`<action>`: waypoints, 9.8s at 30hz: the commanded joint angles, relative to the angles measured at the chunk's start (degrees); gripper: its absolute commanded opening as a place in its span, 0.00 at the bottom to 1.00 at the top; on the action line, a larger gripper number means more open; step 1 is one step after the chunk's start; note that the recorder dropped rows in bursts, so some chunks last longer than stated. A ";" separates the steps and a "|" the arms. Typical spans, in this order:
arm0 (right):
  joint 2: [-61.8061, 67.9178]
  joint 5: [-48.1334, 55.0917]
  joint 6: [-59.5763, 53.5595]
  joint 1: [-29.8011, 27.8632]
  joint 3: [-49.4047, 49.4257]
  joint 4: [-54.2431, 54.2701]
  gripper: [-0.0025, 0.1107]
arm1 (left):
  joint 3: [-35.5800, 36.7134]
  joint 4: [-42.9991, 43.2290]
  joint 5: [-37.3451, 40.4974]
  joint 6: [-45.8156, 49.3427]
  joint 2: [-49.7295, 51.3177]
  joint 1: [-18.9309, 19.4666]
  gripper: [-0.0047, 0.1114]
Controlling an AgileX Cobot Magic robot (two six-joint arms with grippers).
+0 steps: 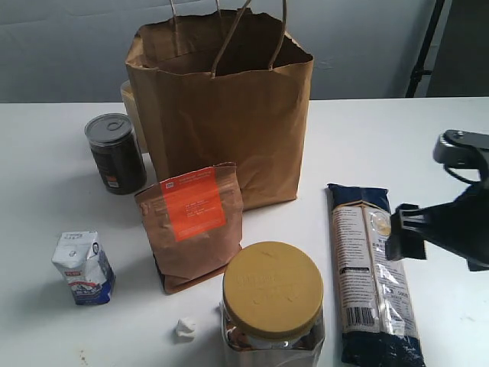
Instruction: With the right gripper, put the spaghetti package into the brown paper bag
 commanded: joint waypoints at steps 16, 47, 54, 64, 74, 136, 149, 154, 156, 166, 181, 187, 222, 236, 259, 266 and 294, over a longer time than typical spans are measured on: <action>29.72 -11.01 5.83 4.49 -14.82 -6.74 0.84 | 0.27 -0.24 -0.12 -0.21 0.13 -0.10 0.04; 20.74 -33.50 13.20 6.58 -0.50 -7.59 0.02 | 0.27 -0.24 -0.12 -0.21 0.13 -0.10 0.04; 5.63 -36.31 13.20 6.58 4.14 -10.25 0.02 | 0.27 -0.24 -0.12 -0.21 0.13 -0.10 0.04; -15.42 -42.08 12.97 6.58 3.89 -13.75 0.02 | 0.27 -0.24 -0.12 -0.21 0.13 -0.10 0.04; -21.51 -49.20 15.29 10.24 -6.75 -14.32 0.02 | 0.27 -0.24 -0.12 -0.21 0.13 -0.10 0.04; 25.27 -42.13 -15.49 22.94 -40.68 -14.53 0.02 | 0.27 -0.24 -0.12 -0.21 0.13 -0.10 0.04; 27.57 -33.46 -15.36 18.00 -40.68 -11.60 0.54 | 0.27 -0.24 -0.12 -0.21 0.13 -0.10 0.04; 27.57 -32.59 -15.08 17.28 -40.55 -11.60 0.55 | 0.27 -0.24 -0.12 -0.21 0.13 -0.10 0.04; 27.57 -32.19 -14.94 17.13 -40.55 -11.60 0.55 | 0.27 -0.24 -0.12 -0.21 0.13 -0.10 0.04; 27.14 -31.87 -14.73 17.13 -40.55 -11.60 0.55 | 0.27 -0.24 -0.12 -0.21 0.13 -0.10 0.04; 3.03 -33.98 -11.58 17.99 -40.81 -12.25 0.14 | 0.27 -0.24 -0.12 -0.21 0.13 -0.10 0.04; -9.24 -23.12 -12.28 17.99 -32.95 -14.65 0.02 | 0.27 -0.24 -0.12 -0.21 0.13 -0.10 0.04; -46.19 -39.95 0.04 1.09 31.65 -9.46 0.02 | 0.27 -0.24 -0.12 -0.21 0.13 -0.10 0.04; -71.62 -34.62 -8.23 -12.87 40.62 -6.19 0.02 | 0.27 -0.24 -0.12 -0.21 0.13 -0.10 0.04; -76.02 -31.53 -10.65 -12.87 40.62 -3.67 0.02 | 0.27 -0.24 -0.39 -0.21 0.13 -0.10 0.04; -76.02 -31.53 -10.78 -12.87 40.62 -3.67 0.02 | 0.27 -0.24 -0.39 -0.21 0.13 -0.10 0.04; -76.02 -31.53 -10.82 -12.87 40.62 -3.67 0.02 | 0.27 -0.24 -0.39 -0.21 0.13 -0.10 0.04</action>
